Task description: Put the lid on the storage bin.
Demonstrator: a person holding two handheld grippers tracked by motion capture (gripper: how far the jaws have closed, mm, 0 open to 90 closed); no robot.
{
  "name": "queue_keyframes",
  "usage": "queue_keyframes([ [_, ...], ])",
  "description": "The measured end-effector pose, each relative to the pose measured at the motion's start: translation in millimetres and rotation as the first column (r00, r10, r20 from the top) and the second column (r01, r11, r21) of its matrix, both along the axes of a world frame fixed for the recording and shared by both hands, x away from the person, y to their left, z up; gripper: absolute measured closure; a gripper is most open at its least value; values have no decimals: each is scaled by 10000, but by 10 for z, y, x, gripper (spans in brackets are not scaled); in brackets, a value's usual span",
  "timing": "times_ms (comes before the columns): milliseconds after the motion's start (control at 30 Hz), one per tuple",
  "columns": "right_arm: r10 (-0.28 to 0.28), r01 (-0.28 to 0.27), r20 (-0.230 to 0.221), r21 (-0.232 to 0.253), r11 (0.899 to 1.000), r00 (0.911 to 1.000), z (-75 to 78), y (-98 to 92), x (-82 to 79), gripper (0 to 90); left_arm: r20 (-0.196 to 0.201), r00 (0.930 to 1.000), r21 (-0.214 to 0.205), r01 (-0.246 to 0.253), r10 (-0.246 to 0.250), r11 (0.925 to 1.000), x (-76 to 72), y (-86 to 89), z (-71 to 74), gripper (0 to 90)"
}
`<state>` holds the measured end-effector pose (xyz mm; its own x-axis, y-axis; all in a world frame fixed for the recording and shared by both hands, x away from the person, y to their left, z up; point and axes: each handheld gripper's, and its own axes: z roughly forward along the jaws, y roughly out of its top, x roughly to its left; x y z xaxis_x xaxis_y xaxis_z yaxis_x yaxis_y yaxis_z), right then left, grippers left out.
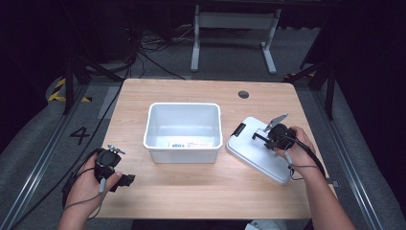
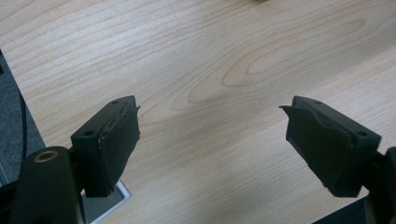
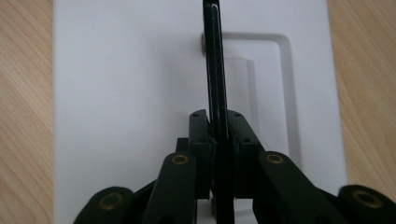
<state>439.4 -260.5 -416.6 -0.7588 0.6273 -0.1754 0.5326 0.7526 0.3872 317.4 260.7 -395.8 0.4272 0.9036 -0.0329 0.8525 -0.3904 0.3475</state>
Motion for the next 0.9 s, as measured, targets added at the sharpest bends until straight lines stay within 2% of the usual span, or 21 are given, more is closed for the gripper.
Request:
queue_keyframes([
  [100, 109, -108, 52, -59, 9999, 9999, 4, -12, 11, 833, 31, 10000, -10, -34, 34, 10000, 0, 16, 8, 178],
  [233, 259, -261, -121, -180, 9995, 9996, 26, 6, 51, 836, -68, 9999, -37, -149, 149, 9999, -7, 25, -4, 179],
  [400, 213, -213, -38, -41, 9998, 9998, 116, -26, 90, 837, -31, 9998, -114, -209, 208, 9997, -6, 47, 7, 179],
  [467, 239, -239, 22, -77, 9997, 9997, 196, -38, 92, 837, 25, 9997, -126, -252, 253, 9996, -3, 52, 16, 179],
  [567, 317, -319, 150, 137, 9994, 9994, 387, -75, 76, 838, 6, 9998, -152, -210, 210, 9997, 0, 60, 25, 179],
  [600, 317, -319, 150, 137, 9994, 9994, 387, -75, 76, 838, -20, 9998, -186, -209, 208, 9996, 1, 62, 26, 179],
  [733, 400, -406, 140, 453, 9981, 9991, 570, -110, 54, 837, -36, 9997, -228, -227, 226, 9995, 14, 67, 21, 179],
  [900, 414, -427, 218, 616, 9972, 9989, 769, -136, 32, 838, -38, 9998, -189, -203, 203, 9996, 31, 73, 25, 179],
])
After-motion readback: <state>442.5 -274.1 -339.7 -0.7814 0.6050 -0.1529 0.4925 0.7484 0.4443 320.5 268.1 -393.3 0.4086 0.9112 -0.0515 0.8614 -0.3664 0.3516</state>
